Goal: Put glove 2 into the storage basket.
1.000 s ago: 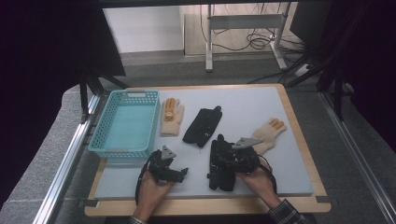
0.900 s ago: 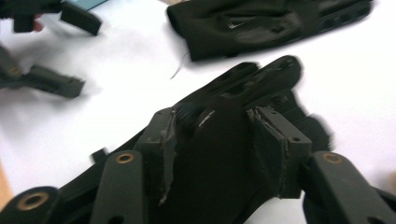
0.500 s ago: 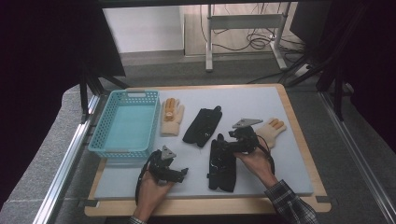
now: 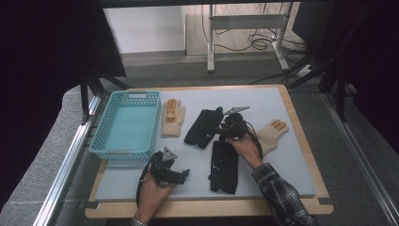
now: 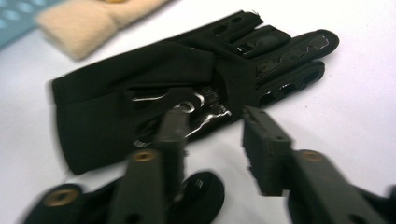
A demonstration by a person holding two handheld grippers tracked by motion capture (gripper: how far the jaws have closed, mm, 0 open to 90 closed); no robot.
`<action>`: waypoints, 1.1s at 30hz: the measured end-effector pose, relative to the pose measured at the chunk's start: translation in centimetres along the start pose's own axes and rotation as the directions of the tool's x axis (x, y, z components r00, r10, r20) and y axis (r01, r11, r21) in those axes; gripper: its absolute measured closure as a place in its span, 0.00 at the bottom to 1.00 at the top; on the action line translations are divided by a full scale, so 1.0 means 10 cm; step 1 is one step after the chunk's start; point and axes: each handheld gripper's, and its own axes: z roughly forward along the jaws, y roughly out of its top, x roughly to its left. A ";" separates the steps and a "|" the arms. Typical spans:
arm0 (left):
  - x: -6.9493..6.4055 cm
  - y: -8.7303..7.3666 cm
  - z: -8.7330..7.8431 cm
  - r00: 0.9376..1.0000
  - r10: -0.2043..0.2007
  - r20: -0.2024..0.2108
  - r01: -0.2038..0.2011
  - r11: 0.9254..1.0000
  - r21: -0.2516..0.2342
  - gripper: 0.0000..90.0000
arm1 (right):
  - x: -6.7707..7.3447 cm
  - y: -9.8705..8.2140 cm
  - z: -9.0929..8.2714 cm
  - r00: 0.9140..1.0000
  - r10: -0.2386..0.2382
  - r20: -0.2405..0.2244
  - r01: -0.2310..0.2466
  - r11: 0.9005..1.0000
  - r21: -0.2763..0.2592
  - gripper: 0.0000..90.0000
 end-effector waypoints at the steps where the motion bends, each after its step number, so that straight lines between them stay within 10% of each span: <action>1: 0.00 0.00 0.00 1.000 0.000 0.000 0.000 1.000 0.000 0.03 | 0.00 0.01 0.05 1.000 0.003 0.013 -0.003 1.000 0.005 0.58; 9: 0.00 0.00 0.00 1.000 -0.001 0.001 0.001 1.000 -0.002 0.03 | 0.00 0.02 0.33 0.999 0.035 0.035 -0.037 0.998 0.058 0.54; 18: 0.00 0.00 0.00 1.000 -0.001 0.001 0.001 1.000 -0.001 0.03 | 0.01 0.04 0.31 0.998 0.047 -0.036 -0.046 0.998 0.037 0.96; 33: 0.00 0.00 0.00 1.000 0.002 0.001 -0.002 1.000 0.001 0.03 | 0.07 0.41 -0.56 0.996 0.009 -0.093 -0.014 0.998 -0.055 0.97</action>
